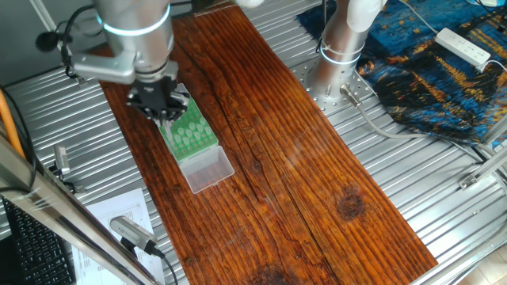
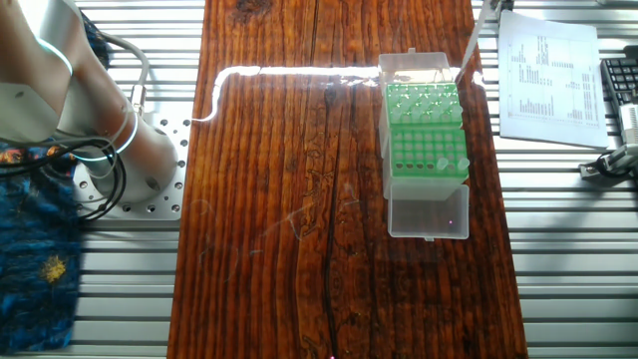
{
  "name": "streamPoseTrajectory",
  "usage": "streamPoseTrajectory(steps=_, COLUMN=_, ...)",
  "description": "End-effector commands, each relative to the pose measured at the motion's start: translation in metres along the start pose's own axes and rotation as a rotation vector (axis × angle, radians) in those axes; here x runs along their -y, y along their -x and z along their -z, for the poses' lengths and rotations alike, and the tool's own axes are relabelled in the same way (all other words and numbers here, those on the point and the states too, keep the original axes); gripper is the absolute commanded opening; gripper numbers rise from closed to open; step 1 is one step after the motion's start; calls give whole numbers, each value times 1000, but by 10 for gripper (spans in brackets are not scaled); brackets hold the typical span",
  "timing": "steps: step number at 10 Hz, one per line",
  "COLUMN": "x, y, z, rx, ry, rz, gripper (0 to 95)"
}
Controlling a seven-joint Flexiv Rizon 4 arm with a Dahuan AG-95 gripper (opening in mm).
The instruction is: Transfer all large pipette tips from one holder to another
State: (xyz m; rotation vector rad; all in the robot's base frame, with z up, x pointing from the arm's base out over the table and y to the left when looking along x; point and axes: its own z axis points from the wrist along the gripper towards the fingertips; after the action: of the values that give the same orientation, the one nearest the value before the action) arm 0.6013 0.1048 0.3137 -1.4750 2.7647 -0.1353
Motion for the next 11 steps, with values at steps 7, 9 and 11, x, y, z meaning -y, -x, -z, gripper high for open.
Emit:
streamPoseTrajectory(steps=7, x=3, y=-24, z=-21, rx=61, ry=26, rz=30, gripper=0)
streamPoseTrajectory(steps=9, x=2, y=-26, z=-24, rx=61, ry=25, rz=39, gripper=0)
streamPoseTrajectory(steps=11, x=-1, y=-26, z=-26, rx=69, ry=31, rz=35, gripper=0)
